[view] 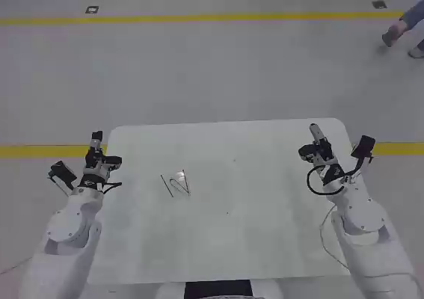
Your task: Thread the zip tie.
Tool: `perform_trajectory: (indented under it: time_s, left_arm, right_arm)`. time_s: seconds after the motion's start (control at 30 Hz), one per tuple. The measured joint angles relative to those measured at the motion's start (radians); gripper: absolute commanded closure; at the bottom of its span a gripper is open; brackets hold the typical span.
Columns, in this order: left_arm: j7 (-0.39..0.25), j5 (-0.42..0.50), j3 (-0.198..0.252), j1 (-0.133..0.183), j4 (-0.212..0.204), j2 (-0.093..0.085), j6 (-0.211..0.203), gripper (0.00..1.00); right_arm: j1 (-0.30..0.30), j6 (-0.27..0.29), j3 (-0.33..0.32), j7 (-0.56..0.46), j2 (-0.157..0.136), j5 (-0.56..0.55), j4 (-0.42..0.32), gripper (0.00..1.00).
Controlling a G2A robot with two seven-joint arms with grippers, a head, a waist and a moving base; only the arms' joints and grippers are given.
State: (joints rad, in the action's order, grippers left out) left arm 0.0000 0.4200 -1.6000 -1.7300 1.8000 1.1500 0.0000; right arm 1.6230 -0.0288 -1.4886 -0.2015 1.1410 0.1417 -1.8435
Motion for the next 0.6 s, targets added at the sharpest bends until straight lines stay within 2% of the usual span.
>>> perform_trajectory:
  time_s: [0.13,0.2,0.6]
  left_arm:
    - [0.000,0.000,0.000,0.000,0.000,0.000,0.000,0.00]
    - [0.000,0.000,0.000,0.000,0.000,0.000,0.000,0.00]
    - [0.000,0.000,0.000,0.000,0.000,0.000,0.000,0.00]
  right_arm:
    - [-0.068,-0.038,0.103,-0.099,0.000,-0.162,0.011,0.00]
    - [-0.095,-0.038,0.161,-0.142,0.001,-0.247,0.024,0.00]
    - [-0.097,-0.036,0.165,-0.144,0.001,-0.248,0.026,0.00]
